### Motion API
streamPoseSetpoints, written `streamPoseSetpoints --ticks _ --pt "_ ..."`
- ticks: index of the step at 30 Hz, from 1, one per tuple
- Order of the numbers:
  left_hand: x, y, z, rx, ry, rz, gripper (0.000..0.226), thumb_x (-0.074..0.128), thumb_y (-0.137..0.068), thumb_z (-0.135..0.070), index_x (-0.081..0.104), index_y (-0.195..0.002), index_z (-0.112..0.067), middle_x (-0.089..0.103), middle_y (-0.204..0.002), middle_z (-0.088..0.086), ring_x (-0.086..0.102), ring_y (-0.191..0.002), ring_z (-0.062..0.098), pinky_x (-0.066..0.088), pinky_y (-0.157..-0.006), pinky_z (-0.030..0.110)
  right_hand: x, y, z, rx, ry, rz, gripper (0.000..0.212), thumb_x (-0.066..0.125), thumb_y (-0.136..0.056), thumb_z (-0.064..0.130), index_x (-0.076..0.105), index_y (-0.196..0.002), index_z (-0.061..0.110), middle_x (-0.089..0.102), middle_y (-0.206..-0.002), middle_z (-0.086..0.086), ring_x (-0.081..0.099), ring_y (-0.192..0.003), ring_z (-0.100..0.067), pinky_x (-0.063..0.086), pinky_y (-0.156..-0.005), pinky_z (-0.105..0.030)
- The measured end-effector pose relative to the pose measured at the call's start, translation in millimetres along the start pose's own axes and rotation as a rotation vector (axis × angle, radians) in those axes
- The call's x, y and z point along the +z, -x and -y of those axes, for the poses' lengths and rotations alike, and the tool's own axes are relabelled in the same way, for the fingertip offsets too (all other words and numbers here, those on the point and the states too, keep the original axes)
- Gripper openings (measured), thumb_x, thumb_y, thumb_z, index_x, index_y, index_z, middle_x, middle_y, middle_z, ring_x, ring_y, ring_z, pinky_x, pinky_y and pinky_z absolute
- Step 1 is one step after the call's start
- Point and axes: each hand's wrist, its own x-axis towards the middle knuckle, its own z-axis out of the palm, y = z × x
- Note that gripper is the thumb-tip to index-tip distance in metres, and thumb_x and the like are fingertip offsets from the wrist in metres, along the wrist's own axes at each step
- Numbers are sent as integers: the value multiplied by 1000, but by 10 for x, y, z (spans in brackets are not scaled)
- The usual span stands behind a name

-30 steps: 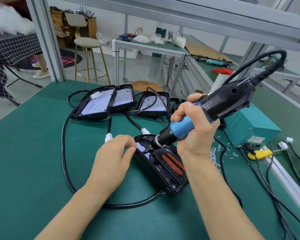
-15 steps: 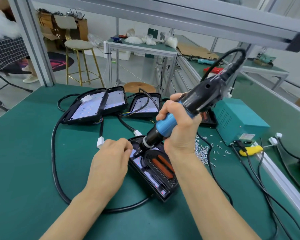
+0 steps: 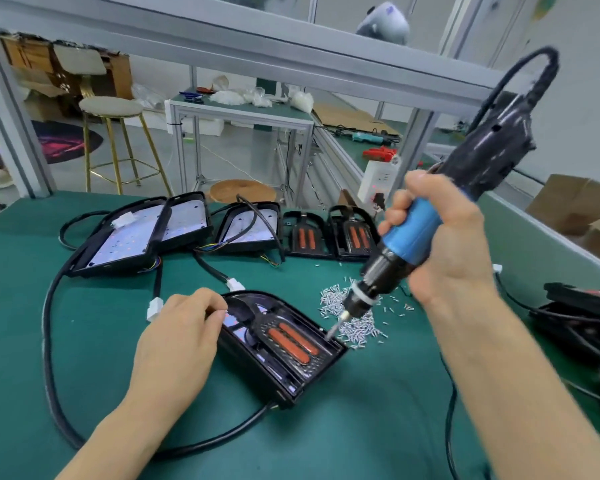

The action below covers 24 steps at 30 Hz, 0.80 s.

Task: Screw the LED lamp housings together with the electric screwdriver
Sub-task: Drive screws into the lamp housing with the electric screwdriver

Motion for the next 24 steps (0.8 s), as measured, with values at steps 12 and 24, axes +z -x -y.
streamPoseSetpoints --ticks 12,24 --pt "-75 0 74 -139 54 -159 11 49 -95 -18 53 -88 -26 59 -75 -7 52 -75 23 38 -66 36 -1130 184 222 555 916 -71 63 76 -50 61 56 -82 11 61 -56 -8 56 -46 -18 49 -46 -26" --pt "-10 28 250 -310 -80 -48 18 47 -94 -14 50 -78 -20 55 -136 2 53 -74 31 35 -64 33 -1859 332 -141 605 1979 -91 67 48 -75 82 44 -70 16 52 -72 2 56 -71 -18 40 -57 -27"
